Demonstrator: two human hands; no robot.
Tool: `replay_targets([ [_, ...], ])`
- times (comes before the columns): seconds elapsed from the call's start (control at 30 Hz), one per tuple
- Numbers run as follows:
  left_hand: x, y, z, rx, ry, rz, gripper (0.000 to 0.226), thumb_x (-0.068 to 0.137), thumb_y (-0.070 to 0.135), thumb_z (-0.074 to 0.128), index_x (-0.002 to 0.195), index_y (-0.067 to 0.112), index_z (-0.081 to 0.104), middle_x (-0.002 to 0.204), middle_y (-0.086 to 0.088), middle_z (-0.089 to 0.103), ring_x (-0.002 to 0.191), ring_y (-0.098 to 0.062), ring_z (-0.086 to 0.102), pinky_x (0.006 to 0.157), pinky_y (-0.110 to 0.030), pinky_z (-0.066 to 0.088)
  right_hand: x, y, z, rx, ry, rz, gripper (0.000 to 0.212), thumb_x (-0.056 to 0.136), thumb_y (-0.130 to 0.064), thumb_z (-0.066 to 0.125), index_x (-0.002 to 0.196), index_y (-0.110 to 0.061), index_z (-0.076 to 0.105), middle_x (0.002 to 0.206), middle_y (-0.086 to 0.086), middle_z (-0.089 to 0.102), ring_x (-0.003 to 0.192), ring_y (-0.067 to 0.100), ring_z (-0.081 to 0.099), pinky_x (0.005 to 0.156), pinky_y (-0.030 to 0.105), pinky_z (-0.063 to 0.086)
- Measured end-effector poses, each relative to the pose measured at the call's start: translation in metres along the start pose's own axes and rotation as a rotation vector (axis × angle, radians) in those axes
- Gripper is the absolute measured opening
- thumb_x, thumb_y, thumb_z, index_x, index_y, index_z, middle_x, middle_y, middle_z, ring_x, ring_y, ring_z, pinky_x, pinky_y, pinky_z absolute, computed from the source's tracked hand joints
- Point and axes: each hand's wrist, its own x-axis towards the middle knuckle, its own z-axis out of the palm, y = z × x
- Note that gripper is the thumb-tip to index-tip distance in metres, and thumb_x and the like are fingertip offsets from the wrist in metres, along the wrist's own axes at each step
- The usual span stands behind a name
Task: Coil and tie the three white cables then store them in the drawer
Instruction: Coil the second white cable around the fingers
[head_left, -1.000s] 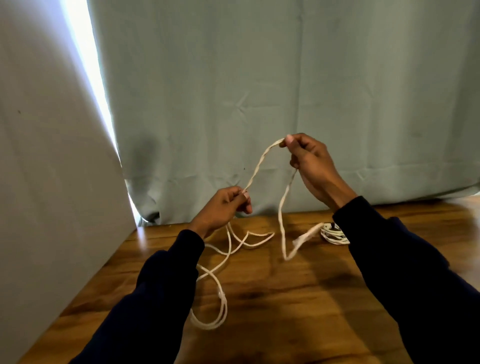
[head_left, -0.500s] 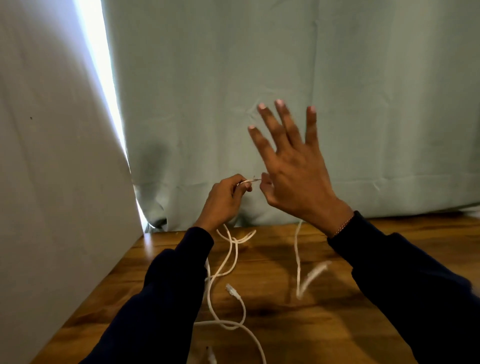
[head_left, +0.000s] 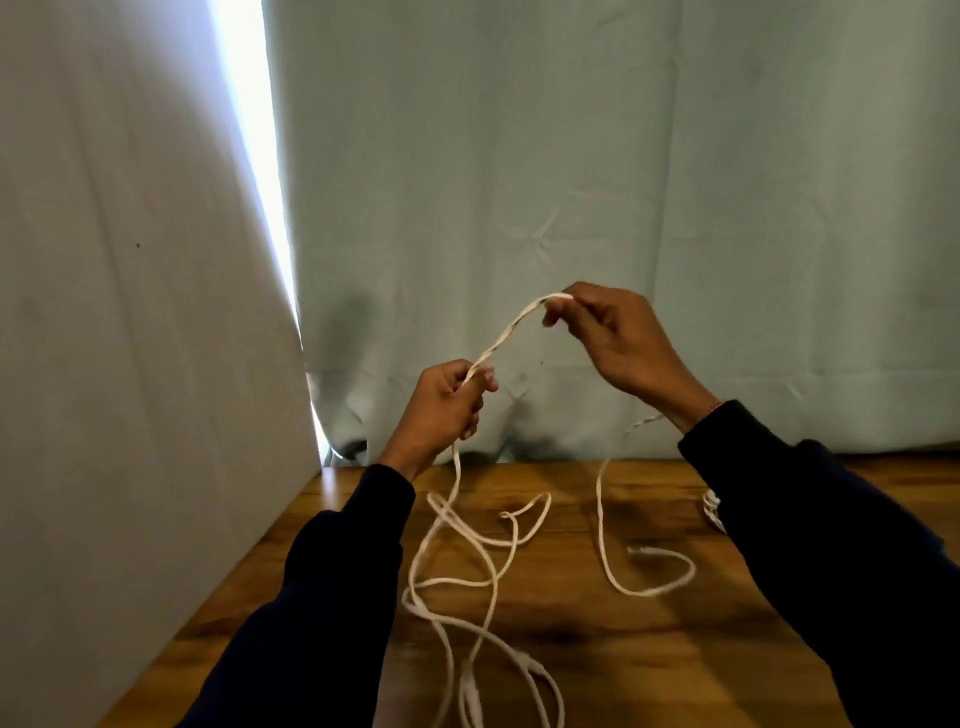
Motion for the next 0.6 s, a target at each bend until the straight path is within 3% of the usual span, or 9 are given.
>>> replay_targets([
  [0.07,-0.002,0.006,0.001,-0.017,-0.039,0.032,0.031,0.102,0.031,0.055,0.091,0.006,0.071,0.057,-0.004,0.053,0.052,-0.019,0.051,0.052,-0.027,0.050,0.002,-0.002,0.003,0.214,0.245,0.162,0.039,0.103,-0.047,0.046,0.089,-0.019,0.068,0.062,-0.010,0.051,0.058,0.009,0.047,0.053,0.025,0.038],
  [0.13,-0.003,0.008,0.004,-0.023,-0.059,0.043,0.031,0.100,0.034,0.058,0.087,0.009,0.071,0.056,0.000,0.052,0.051,-0.016,0.049,0.053,-0.027,0.048,0.005,-0.001,0.000,0.281,0.370,0.289,0.041,0.104,-0.050,0.043,0.097,-0.020,0.070,0.069,-0.003,0.057,0.065,0.012,0.054,0.058,0.028,0.042],
  [0.2,-0.006,0.005,0.004,-0.046,-0.026,0.014,0.030,0.100,0.034,0.058,0.083,0.013,0.071,0.054,0.006,0.049,0.050,-0.009,0.044,0.051,-0.023,0.042,0.006,0.006,-0.008,-0.062,0.312,0.326,0.039,0.104,-0.048,0.043,0.127,-0.024,0.062,0.101,0.002,0.068,0.099,0.021,0.063,0.081,0.035,0.048],
  [0.27,-0.006,0.002,0.003,-0.033,0.002,0.001,0.030,0.103,0.031,0.053,0.084,0.015,0.070,0.054,0.011,0.047,0.050,-0.004,0.042,0.052,-0.020,0.039,0.002,0.011,-0.013,-0.635,0.205,0.264,0.062,0.101,-0.041,0.049,0.155,-0.020,0.028,0.145,0.015,0.048,0.135,0.038,0.041,0.107,0.050,0.037],
  [0.3,-0.004,0.002,0.003,-0.023,-0.003,0.000,0.031,0.105,0.028,0.050,0.086,0.015,0.071,0.056,0.012,0.046,0.052,-0.004,0.042,0.052,-0.019,0.039,0.000,0.007,-0.009,-0.818,0.178,0.137,0.074,0.098,-0.037,0.054,0.159,-0.018,0.017,0.156,0.018,0.033,0.143,0.043,0.028,0.114,0.057,0.028],
  [0.37,0.001,0.008,0.005,0.029,-0.033,0.012,0.032,0.107,0.021,0.043,0.093,0.014,0.071,0.061,0.010,0.047,0.055,-0.004,0.043,0.053,-0.016,0.039,-0.003,-0.004,0.006,-1.002,0.060,-0.175,0.085,0.090,-0.035,0.063,0.159,-0.022,0.015,0.163,0.016,0.022,0.150,0.041,0.015,0.119,0.063,0.012],
  [0.47,0.006,0.020,0.009,0.182,-0.088,0.074,0.026,0.105,0.014,0.043,0.103,0.013,0.069,0.069,0.004,0.053,0.058,-0.002,0.048,0.059,-0.017,0.043,-0.004,-0.003,0.034,-1.062,-0.150,-0.406,0.068,0.093,-0.030,0.064,0.153,-0.027,0.033,0.154,0.012,0.041,0.146,0.037,0.032,0.121,0.060,0.010],
  [0.53,0.006,0.022,0.008,0.252,-0.097,0.097,0.020,0.104,0.015,0.048,0.111,0.014,0.067,0.072,0.002,0.058,0.061,-0.004,0.051,0.062,-0.020,0.047,-0.002,0.005,0.038,-1.014,-0.211,-0.435,0.042,0.094,-0.021,0.064,0.136,-0.025,0.057,0.128,0.009,0.062,0.124,0.033,0.056,0.116,0.051,0.032],
  [0.6,0.005,0.019,0.004,0.241,-0.085,0.091,0.020,0.102,0.019,0.053,0.113,0.015,0.069,0.075,-0.001,0.061,0.063,-0.012,0.052,0.061,-0.023,0.048,0.003,0.010,0.029,-0.937,-0.240,-0.430,0.022,0.096,-0.027,0.062,0.117,-0.026,0.069,0.103,0.001,0.068,0.095,0.025,0.065,0.082,0.039,0.056],
])
